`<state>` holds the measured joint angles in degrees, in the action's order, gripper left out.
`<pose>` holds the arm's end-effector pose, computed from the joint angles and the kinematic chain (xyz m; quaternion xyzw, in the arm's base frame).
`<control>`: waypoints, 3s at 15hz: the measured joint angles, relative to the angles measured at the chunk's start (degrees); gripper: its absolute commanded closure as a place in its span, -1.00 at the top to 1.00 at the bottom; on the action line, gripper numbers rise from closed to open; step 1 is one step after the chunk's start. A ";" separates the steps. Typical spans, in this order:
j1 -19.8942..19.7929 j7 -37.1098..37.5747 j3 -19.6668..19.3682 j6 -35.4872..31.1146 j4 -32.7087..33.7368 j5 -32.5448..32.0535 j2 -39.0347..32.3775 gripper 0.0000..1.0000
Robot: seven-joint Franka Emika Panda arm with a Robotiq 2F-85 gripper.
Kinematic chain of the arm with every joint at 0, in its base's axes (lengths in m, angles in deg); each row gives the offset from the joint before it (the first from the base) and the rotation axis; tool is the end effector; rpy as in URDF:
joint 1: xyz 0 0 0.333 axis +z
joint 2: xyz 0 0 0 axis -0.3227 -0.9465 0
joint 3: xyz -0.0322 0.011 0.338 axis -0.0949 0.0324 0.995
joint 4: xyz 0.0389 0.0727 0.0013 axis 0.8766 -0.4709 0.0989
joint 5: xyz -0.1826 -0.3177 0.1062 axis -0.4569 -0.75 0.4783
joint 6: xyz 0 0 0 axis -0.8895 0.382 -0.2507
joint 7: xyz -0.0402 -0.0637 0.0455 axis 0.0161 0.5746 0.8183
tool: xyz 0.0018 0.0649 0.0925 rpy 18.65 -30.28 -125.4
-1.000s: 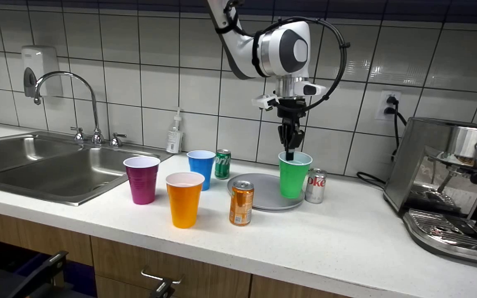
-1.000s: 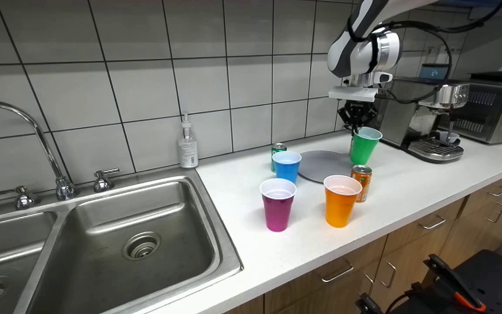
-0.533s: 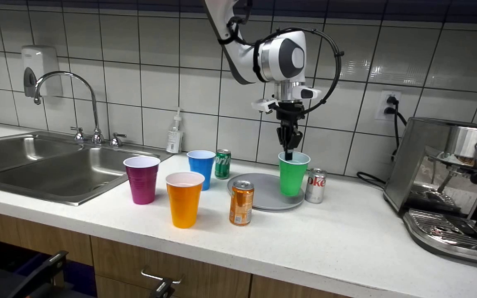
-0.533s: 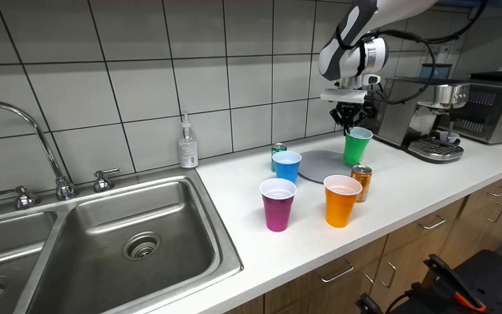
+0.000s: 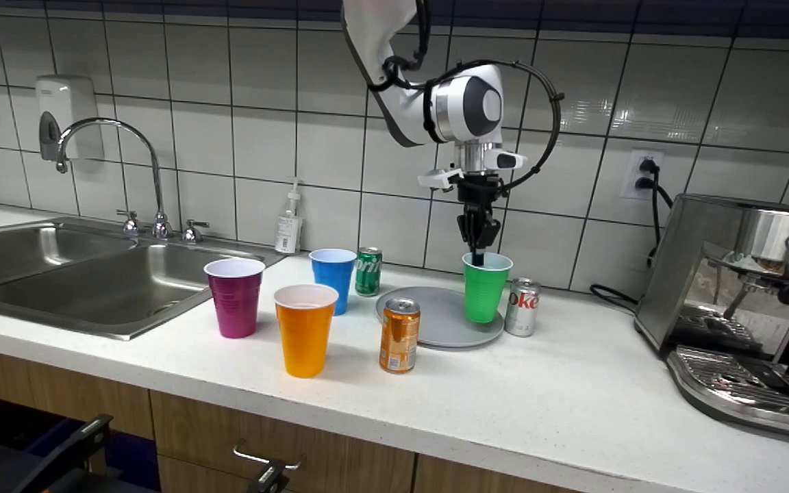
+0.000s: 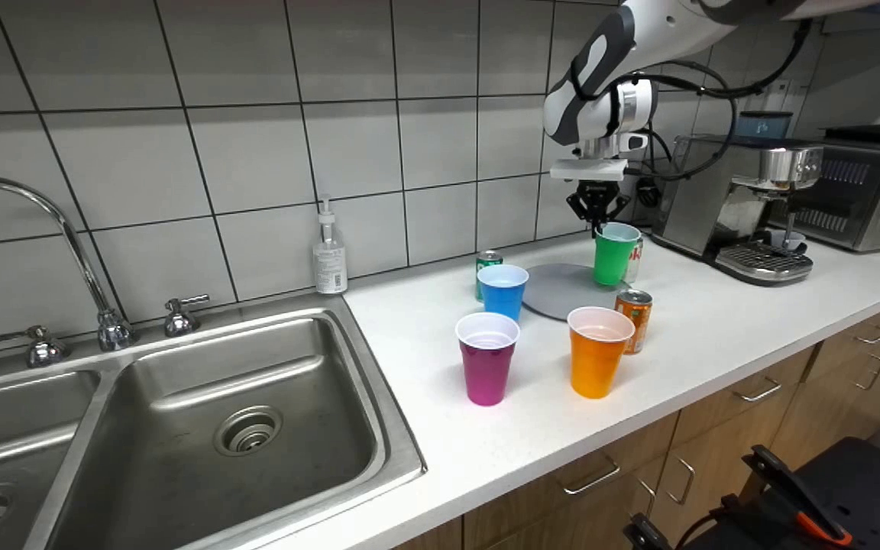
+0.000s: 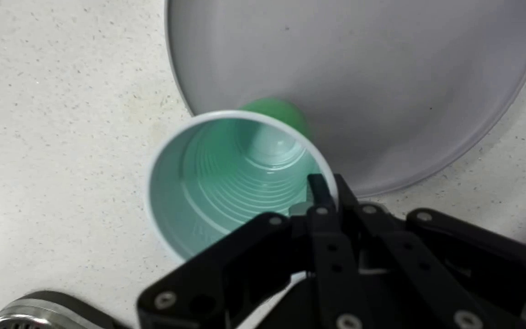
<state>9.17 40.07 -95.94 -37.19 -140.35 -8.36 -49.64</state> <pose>0.6892 -0.2705 0.2832 0.8681 -0.4898 0.0261 0.0762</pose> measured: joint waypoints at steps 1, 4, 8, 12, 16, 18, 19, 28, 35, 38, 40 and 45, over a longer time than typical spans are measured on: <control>-0.02 -0.25 0.00 0.70 1.21 0.00 -0.78 -0.98; -0.19 -0.76 0.00 2.38 4.55 0.00 -2.95 -0.98; -0.53 -1.39 0.00 4.34 8.06 0.00 -5.30 -0.98; -0.93 -1.96 0.00 6.65 10.76 0.00 -6.97 -0.98; -1.25 -2.74 0.00 8.52 12.37 0.00 -7.42 -0.12; -1.38 -3.06 0.00 9.00 12.80 0.00 -7.42 0.18; -1.45 -3.22 0.00 9.19 12.95 0.00 -7.42 0.31; -2.19 -5.88 0.00 10.06 13.56 0.41 -7.40 1.00; -3.20 -11.38 0.00 10.04 12.75 2.87 -6.07 1.00; -3.26 -14.25 0.00 9.83 10.66 3.55 -4.05 1.00; -3.22 -15.86 0.01 9.09 8.49 3.57 -2.41 1.00; -2.99 -18.52 0.35 2.55 0.41 3.59 1.74 1.00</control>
<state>6.18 21.55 -95.59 -34.64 -139.93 -4.77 -47.90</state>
